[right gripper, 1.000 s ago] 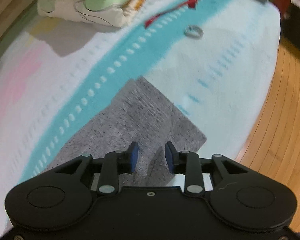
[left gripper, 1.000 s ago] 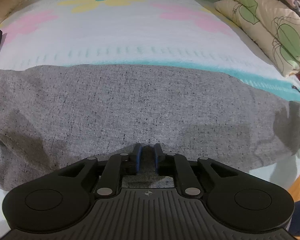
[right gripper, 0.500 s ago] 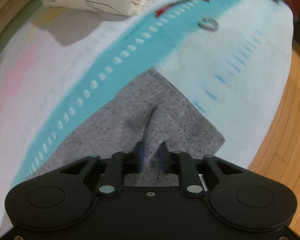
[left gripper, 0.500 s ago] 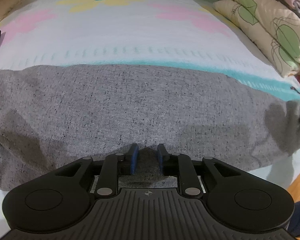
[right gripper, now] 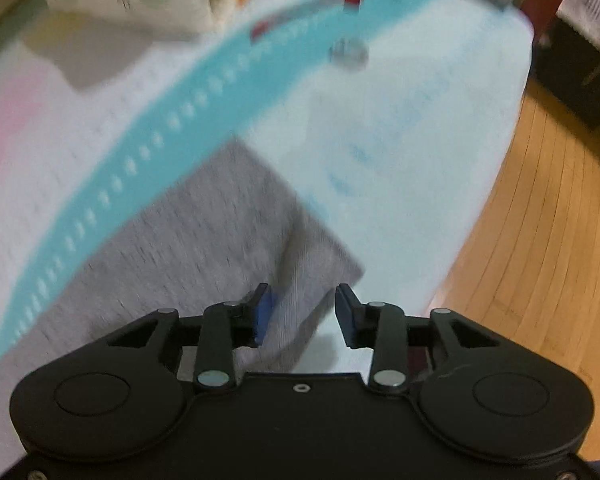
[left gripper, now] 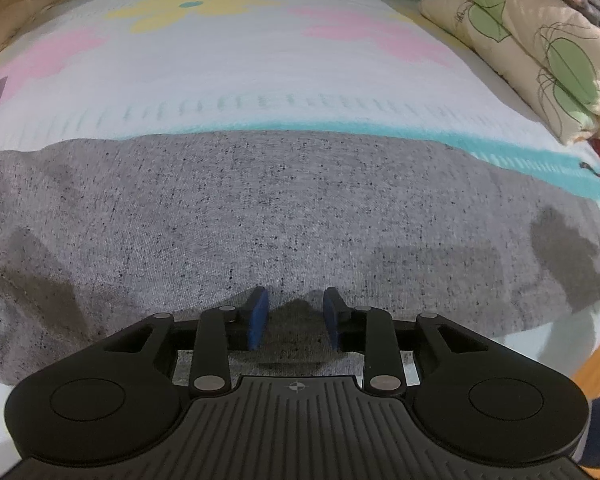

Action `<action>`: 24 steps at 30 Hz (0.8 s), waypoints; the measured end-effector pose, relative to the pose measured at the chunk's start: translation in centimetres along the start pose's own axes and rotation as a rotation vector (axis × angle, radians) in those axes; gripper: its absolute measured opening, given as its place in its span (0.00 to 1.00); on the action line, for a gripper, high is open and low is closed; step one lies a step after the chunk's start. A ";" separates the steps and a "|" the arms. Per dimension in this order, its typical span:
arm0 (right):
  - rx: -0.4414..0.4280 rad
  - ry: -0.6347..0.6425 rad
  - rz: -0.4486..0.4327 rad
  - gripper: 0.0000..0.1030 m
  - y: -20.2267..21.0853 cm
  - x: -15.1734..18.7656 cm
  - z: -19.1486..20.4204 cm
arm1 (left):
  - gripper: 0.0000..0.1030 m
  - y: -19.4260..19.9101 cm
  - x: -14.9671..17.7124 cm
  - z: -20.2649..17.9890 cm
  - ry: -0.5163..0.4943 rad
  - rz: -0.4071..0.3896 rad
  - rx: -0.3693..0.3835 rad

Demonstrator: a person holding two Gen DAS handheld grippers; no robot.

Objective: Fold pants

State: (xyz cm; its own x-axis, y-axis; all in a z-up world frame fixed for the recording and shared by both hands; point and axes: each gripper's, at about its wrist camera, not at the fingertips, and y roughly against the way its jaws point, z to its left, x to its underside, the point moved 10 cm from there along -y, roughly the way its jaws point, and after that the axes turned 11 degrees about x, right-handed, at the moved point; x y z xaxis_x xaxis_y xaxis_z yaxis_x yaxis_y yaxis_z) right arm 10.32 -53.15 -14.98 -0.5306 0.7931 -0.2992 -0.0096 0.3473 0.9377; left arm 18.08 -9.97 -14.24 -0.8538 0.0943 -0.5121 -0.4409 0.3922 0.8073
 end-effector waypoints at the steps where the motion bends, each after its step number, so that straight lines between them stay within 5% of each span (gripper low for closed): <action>1: -0.004 -0.018 -0.050 0.47 1.1 -0.6 -0.1 | 0.29 0.0 0.0 0.0 -0.002 0.000 -0.002; 5: -0.149 0.089 -0.148 0.46 3.6 -0.5 3.5 | 0.30 -0.1 0.1 -0.4 -0.020 -0.002 -0.011; 10: -0.256 0.218 -0.087 0.46 3.0 1.7 9.0 | 0.30 -0.2 0.1 -0.5 -0.015 -0.007 -0.007; 12: -0.247 0.249 -0.057 0.45 2.2 2.4 10.2 | 0.30 -0.2 0.1 -0.5 -0.023 -0.008 -0.009; 14: -0.192 0.314 -0.019 0.32 0.7 3.2 11.3 | 0.31 -0.2 0.1 -0.6 -0.027 -0.010 -0.011; 21: -0.163 0.236 -0.129 0.31 -0.5 0.6 12.7 | 0.31 0.6 -0.2 -0.2 -0.004 -0.008 0.020; 24: -0.180 0.187 -0.145 0.39 0.8 0.8 12.5 | 0.31 2.7 -1.7 1.9 0.048 -0.066 0.009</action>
State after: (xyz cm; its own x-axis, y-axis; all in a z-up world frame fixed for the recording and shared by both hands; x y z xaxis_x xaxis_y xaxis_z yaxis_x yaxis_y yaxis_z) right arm 20.47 -46.01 -16.63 -0.6598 0.6299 -0.4097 -0.2375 0.3425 0.9090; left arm 18.92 -7.37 -11.76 -0.8356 0.0241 -0.5489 -0.4940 0.4042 0.7698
